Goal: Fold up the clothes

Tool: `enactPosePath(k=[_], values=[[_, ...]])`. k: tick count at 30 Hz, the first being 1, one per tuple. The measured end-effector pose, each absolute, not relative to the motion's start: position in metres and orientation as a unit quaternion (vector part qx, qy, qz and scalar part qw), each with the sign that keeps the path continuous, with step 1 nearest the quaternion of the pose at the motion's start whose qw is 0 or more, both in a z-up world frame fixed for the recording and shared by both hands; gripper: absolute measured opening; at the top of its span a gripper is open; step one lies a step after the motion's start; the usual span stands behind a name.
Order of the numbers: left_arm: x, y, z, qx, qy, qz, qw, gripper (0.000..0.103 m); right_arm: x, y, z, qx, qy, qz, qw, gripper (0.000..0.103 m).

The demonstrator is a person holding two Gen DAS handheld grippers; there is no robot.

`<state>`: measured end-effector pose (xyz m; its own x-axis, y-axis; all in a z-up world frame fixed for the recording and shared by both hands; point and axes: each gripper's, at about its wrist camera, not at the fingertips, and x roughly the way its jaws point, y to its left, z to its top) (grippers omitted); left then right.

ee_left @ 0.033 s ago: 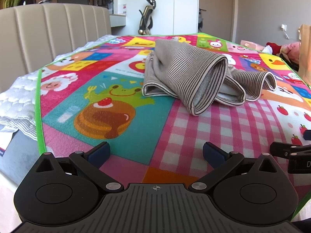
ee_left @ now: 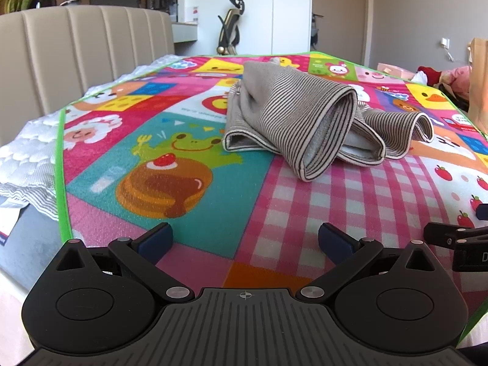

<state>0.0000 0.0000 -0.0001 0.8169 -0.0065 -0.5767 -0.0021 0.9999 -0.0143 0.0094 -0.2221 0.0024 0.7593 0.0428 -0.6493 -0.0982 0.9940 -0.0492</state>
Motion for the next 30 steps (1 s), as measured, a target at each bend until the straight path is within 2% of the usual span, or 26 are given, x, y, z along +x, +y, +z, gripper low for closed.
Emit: enactPosePath(k=[30], values=[[0.0020,0.0024,-0.0013,-0.012,0.302,-0.002,0.953,0.103,0.0074,-0.2238,0.0015,-0.016,0.333,0.050,0.941,0.103]])
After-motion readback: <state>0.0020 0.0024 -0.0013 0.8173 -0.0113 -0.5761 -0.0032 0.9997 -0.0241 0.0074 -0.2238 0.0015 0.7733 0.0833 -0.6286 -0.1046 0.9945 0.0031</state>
